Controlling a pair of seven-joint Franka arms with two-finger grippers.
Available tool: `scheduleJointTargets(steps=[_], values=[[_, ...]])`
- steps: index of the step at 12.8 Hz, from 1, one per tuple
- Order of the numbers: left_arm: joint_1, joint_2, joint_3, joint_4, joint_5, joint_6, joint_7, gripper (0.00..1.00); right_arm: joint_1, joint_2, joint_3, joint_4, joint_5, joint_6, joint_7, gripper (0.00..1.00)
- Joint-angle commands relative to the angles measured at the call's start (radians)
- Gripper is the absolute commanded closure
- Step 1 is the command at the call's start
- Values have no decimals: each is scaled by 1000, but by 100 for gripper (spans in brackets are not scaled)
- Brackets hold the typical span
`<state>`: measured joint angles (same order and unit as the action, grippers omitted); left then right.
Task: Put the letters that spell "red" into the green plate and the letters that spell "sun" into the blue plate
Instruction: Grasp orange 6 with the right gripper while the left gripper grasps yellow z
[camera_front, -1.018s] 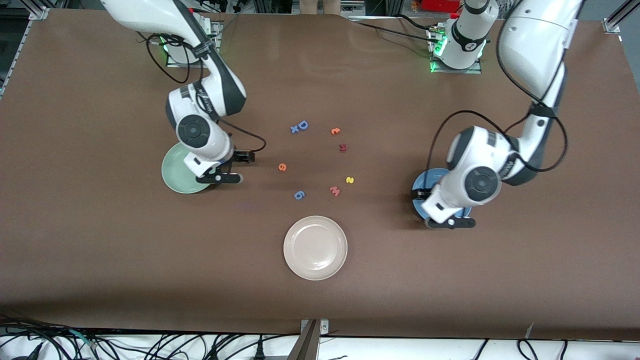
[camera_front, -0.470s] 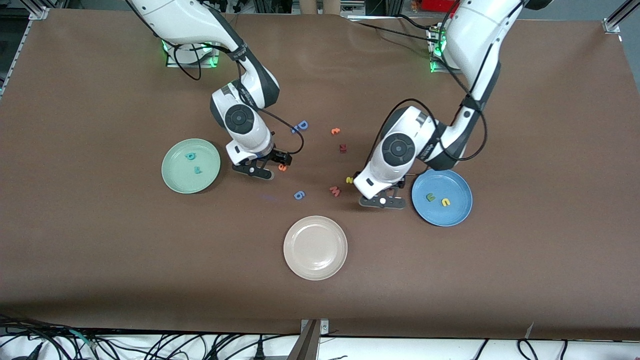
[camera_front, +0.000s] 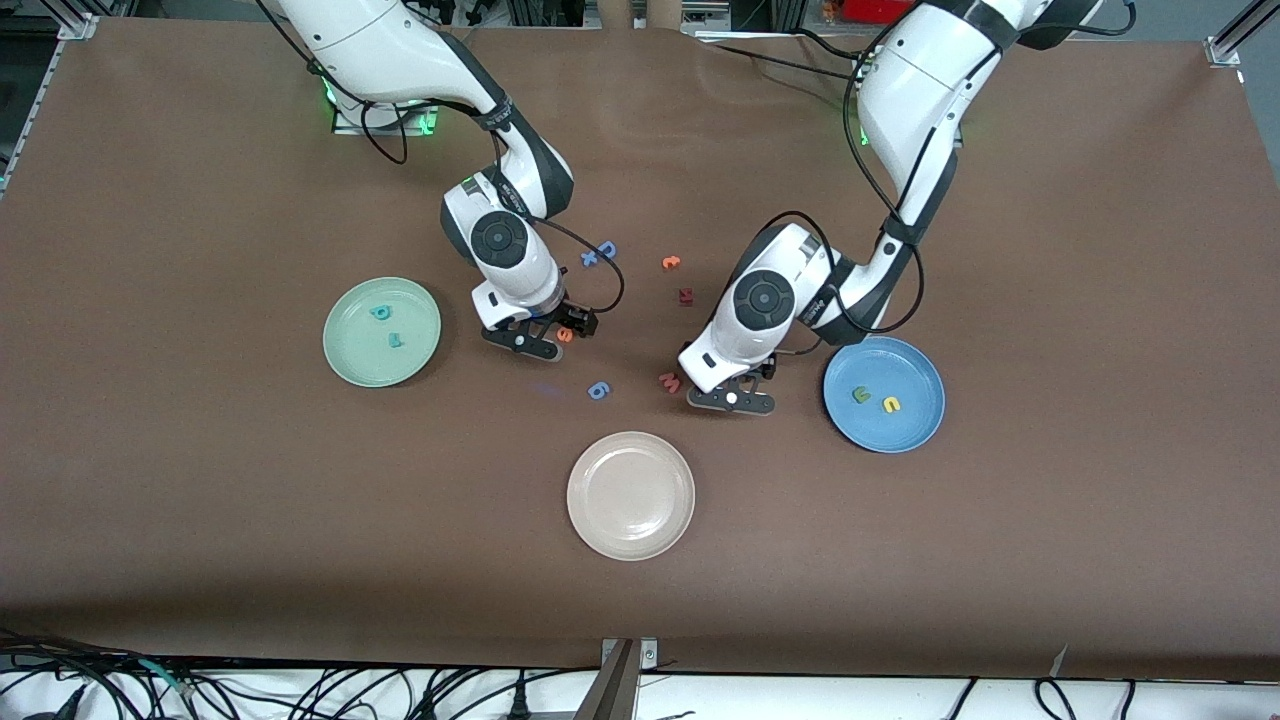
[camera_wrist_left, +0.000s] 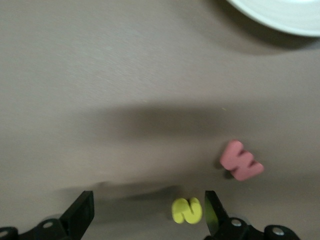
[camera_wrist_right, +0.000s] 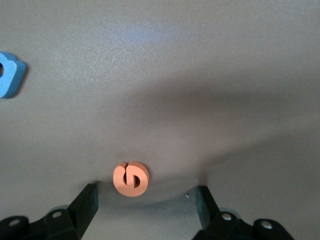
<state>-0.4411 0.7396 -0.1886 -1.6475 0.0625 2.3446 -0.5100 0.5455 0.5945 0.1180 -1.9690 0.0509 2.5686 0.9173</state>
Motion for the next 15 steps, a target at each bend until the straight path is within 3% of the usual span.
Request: scheduleJointTargets(steps=[1, 2, 3, 6, 8, 12, 15], values=[[-19, -5, 5, -6, 7, 7, -7, 6, 7, 36, -3, 39, 7, 24, 6, 31], [-28, -2, 5, -8, 5, 7, -9, 7, 5, 34, -4, 38, 3, 21, 0, 42], [-28, 7, 5, -9, 7, 9, -9, 8, 5, 36, -6, 39, 0, 21, -5, 43], [-36, 26, 5, -41, 11, 82, -15, 12, 2, 36, -9, 42, -28, 25, -6, 42], [-28, 23, 5, -46, 13, 87, -2, 25, -1, 36, -9, 42, -40, 27, -6, 42], [-33, 14, 5, -48, 11, 79, -5, 28, -4, 37, -9, 44, -46, 35, -6, 44], [-31, 14, -9, -48, 10, 78, -7, 39, -6, 42, -9, 45, -48, 35, -8, 59]])
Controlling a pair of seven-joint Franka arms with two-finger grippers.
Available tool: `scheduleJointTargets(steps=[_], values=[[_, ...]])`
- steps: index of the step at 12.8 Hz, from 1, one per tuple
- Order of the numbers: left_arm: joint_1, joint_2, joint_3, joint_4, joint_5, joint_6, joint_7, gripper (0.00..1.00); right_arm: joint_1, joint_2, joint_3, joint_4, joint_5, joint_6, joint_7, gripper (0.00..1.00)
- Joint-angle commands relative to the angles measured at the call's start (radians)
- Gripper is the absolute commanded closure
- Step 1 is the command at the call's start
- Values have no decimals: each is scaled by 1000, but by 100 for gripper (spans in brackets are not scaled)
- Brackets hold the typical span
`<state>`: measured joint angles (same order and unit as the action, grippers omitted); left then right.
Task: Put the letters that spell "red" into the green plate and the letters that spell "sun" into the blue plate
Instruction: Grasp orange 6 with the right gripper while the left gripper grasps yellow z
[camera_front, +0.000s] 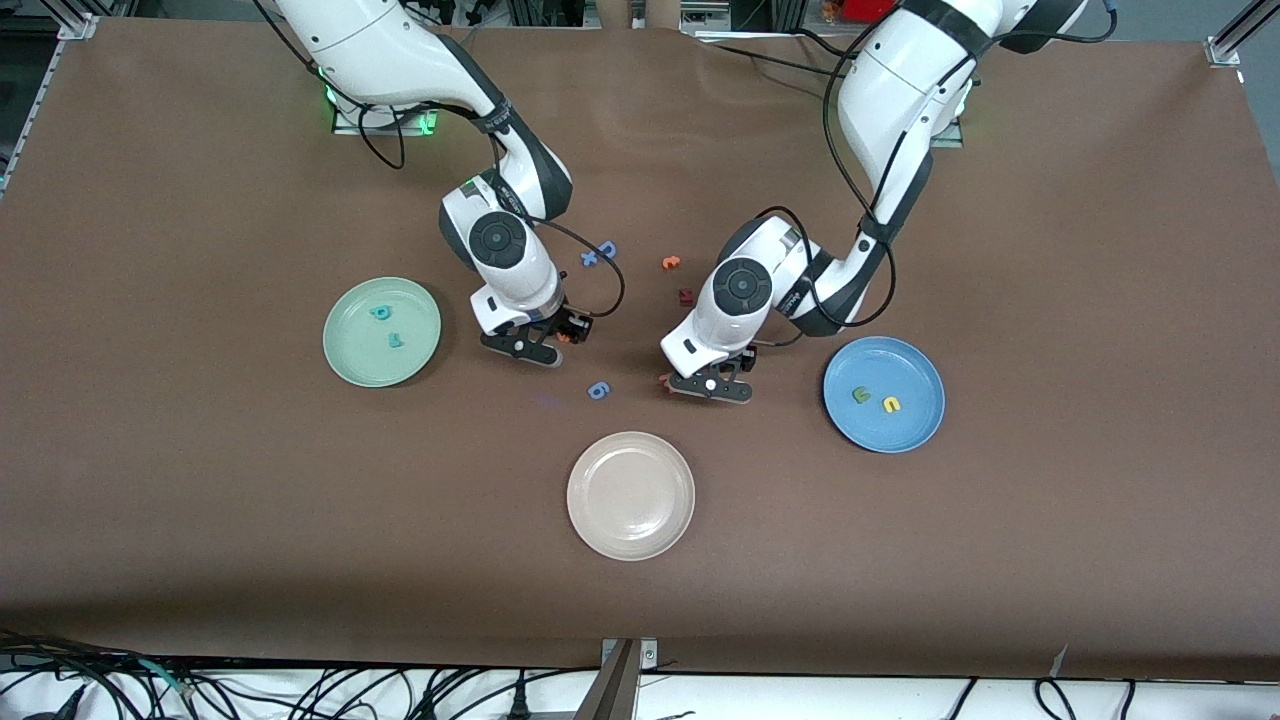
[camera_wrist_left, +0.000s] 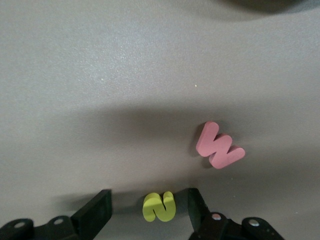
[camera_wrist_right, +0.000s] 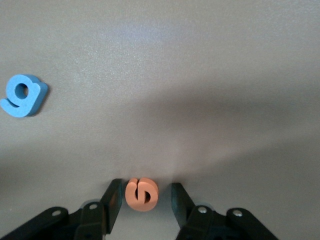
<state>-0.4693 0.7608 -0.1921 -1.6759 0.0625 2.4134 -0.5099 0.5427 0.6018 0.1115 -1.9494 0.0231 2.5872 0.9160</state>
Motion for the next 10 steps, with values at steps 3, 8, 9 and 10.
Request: scheduleJointTargets(steps=[3, 8, 9, 10], values=[[-3, -9, -7, -19, 10, 6, -5, 71, -3, 38, -3, 27, -20, 16, -5, 81], [8, -44, -9, -15, 8, -43, -5, 90, -15, 24, -3, 27, -20, -7, -19, 81], [14, -66, -9, -10, 8, -75, -5, 90, -20, -5, -3, 33, -20, -63, -25, 81], [29, -87, -9, -1, 10, -127, -2, 90, -27, -19, -4, 50, -20, -129, -49, 82]])
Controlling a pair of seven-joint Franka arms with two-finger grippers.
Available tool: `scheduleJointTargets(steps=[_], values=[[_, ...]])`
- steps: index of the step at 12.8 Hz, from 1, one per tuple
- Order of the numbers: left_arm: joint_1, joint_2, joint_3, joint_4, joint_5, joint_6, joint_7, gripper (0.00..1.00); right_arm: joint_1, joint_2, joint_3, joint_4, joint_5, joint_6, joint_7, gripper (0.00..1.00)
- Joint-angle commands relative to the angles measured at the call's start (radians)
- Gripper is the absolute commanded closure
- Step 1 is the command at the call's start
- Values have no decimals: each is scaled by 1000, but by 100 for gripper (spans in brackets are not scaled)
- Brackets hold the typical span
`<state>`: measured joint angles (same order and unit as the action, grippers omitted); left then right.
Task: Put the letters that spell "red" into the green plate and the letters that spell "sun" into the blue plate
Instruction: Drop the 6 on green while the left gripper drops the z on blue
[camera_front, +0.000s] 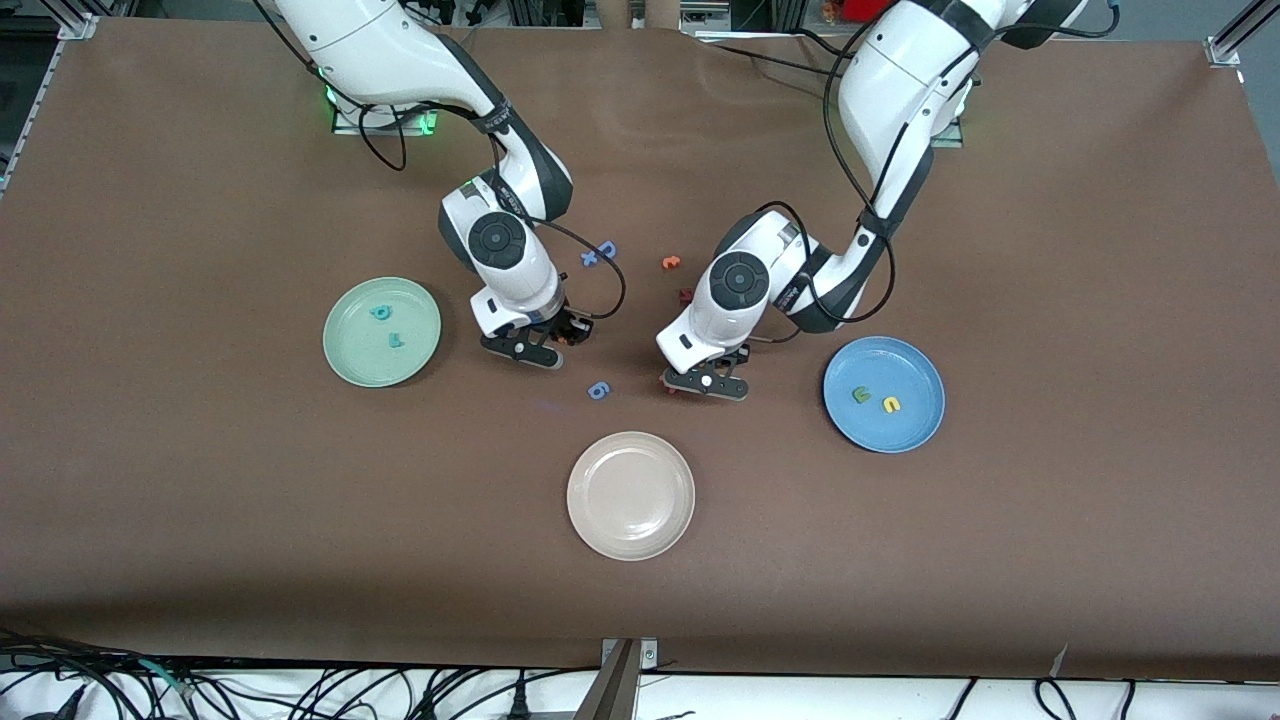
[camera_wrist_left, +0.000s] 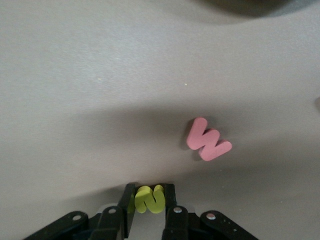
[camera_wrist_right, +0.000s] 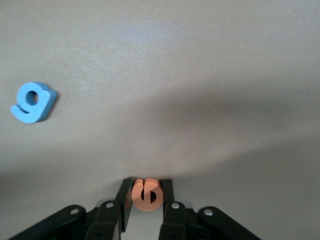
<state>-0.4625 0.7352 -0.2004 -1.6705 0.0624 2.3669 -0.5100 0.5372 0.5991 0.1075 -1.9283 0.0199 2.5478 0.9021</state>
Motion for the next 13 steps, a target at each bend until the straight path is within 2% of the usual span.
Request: scheduleJointTargets(steps=[1, 4, 7, 11, 13], values=[[39, -88, -1, -6, 11, -116, 8, 90, -41, -44, 0, 37, -15, -157, -64, 81], [126, -149, -1, -6, 10, -239, 160, 90, -109, -128, -17, 37, -14, -329, -208, 82], [238, -174, 1, -12, 14, -333, 339, 91, -128, -170, -110, 31, -12, -449, -402, 81], [395, -165, 3, -43, 20, -347, 599, 91, -129, -167, -207, -50, -8, -428, -563, 81], [422, -163, 3, -77, 22, -336, 610, 91, -141, -150, -212, -80, -8, -413, -601, 81]])
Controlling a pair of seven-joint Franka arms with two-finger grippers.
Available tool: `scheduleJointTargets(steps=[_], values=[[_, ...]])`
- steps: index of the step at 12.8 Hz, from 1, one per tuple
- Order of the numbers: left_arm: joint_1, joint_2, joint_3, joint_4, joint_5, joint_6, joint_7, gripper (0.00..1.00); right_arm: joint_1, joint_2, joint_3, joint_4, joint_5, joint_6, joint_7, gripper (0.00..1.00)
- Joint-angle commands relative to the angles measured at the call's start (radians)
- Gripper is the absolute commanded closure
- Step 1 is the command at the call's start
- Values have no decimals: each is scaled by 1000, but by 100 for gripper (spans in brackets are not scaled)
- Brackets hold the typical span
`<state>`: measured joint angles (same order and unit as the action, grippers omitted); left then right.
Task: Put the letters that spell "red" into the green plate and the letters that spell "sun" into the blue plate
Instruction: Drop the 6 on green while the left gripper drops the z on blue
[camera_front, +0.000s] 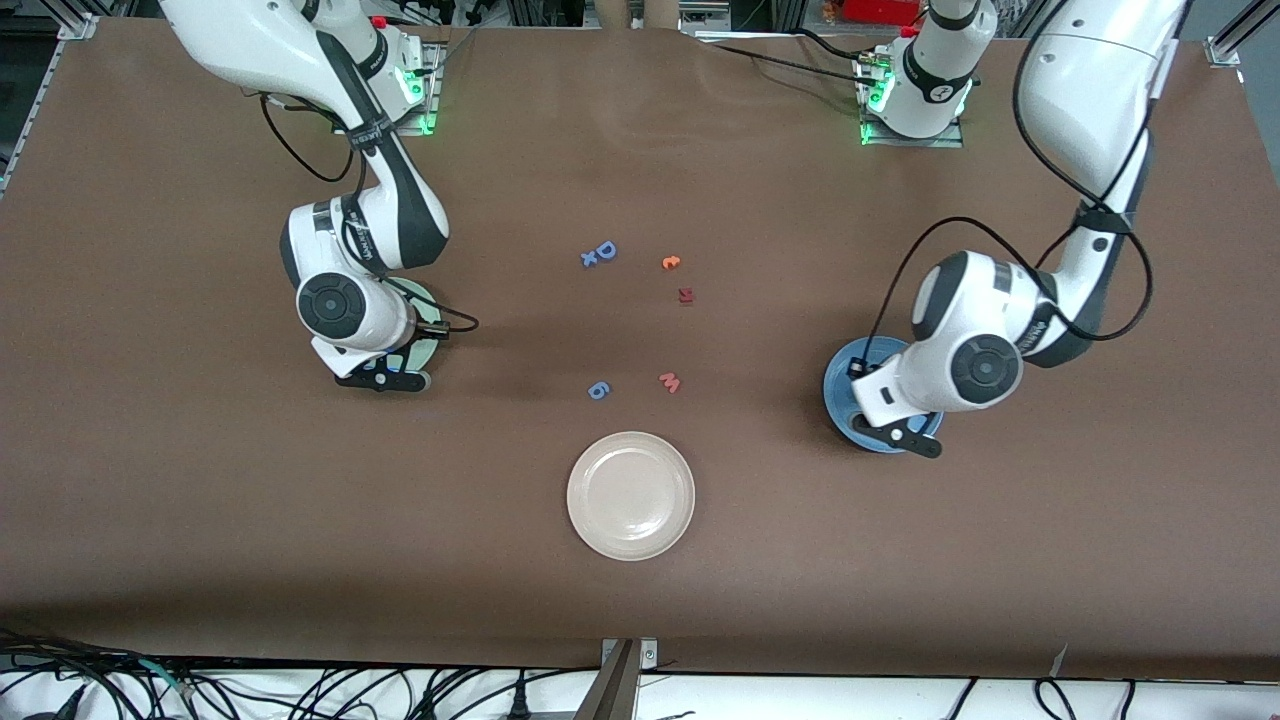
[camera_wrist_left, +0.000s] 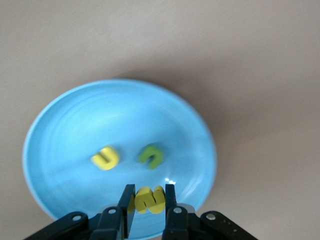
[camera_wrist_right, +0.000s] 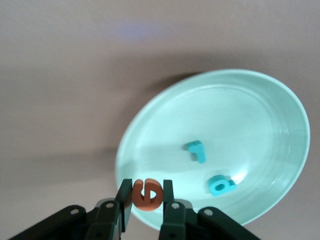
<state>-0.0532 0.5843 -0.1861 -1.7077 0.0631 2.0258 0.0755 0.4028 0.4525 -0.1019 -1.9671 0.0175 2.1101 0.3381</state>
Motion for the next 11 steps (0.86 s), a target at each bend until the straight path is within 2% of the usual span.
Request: scheduleJointTargets(steps=[1, 2, 3, 4, 5, 6, 7, 8, 11], values=[[13, -12, -12, -53, 21, 11, 30, 91, -12, 0, -2, -53, -5, 45, -47, 81], [15, -12, -12, -81, 21, 34, 30, 91, -22, 5, -2, -73, -5, 76, -63, 78], [16, -12, -12, -108, 21, 74, 30, 90, -27, 9, -2, -76, -5, 89, -64, 63], [29, -12, -12, -130, 23, 112, 30, 89, -27, 12, -2, -78, -4, 91, -64, 44], [32, -12, -12, -139, 21, 137, 35, 85, -27, 9, -2, -78, -4, 91, -62, 20], [32, -14, -12, -139, 21, 137, 35, 57, -27, -3, -2, -76, -2, 81, -62, 10], [32, -18, -12, -139, 21, 134, 35, 11, -27, -32, -2, -75, -2, 68, -60, 1], [33, -23, -12, -139, 21, 126, 36, 0, -27, -61, -2, -69, -2, 29, -60, 1], [29, -67, -12, -128, 21, 93, 30, 0, -27, -165, -5, -56, -1, -39, -44, 1]])
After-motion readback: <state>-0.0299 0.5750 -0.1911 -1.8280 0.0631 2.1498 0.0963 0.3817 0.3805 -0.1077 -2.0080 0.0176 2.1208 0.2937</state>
